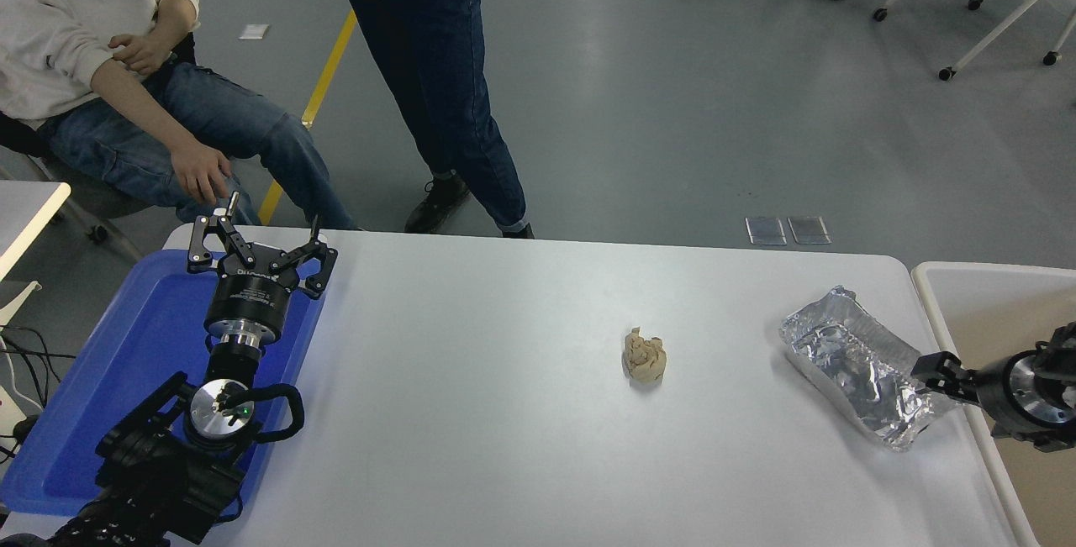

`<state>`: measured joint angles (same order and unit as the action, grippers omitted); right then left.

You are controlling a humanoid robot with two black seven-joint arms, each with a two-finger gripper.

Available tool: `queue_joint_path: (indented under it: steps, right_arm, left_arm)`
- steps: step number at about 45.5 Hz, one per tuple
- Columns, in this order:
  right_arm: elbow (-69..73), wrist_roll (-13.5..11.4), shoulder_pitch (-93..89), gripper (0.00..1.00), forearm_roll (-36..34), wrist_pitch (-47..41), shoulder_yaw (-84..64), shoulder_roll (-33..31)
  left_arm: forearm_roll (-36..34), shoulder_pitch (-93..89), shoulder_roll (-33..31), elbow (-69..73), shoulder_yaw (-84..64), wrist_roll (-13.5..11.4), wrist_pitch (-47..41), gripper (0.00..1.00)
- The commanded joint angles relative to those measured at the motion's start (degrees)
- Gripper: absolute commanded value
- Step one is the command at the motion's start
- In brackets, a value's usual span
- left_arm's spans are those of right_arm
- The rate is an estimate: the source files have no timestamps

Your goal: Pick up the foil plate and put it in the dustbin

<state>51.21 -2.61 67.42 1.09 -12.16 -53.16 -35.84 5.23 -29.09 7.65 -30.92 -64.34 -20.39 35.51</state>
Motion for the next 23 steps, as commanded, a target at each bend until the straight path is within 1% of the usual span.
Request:
queue_joint_path:
  steps: [1,8,11,14,16,19,23]
  right_arm:
    - [-0.23,-0.20,-2.56,0.98,-4.60,2.22,0.69,1.65]
    - [-3.04,-0.11,-5.98,0.96,-3.20,6.53,0.87,5.25]
    - [-3.48,-0.11,-6.43,0.93,-3.29,7.85,1.57,5.34]
    - [-3.66,-0.11,-6.51,0.87,-3.29,8.47,2.45,5.26]
    - [-3.75,-0.11,-6.52,0.86,-3.29,8.91,2.80,5.17]
    - [-3.75,-0.11,-6.60,0.78,-3.29,9.26,2.80,5.17]
    - [-3.75,-0.11,-6.87,0.73,-3.37,9.35,2.89,5.26]
  left_arm:
    - [0.04,0.00,0.00,0.07,0.00,0.00,-0.01,1.00]
    - [-0.04,0.00,0.00,-0.02,0.00,0.00,-0.01,1.00]
    - [0.04,0.00,0.00,0.07,0.00,0.00,-0.01,1.00]
    - [0.04,0.00,0.00,0.07,0.00,0.00,-0.01,1.00]
    - [0.04,0.00,0.00,-0.02,0.00,0.00,-0.01,1.00]
    - [0.04,0.00,0.00,-0.02,0.00,0.00,-0.01,1.00]
    - [0.04,0.00,0.00,0.07,0.00,0.00,-0.01,1.00]
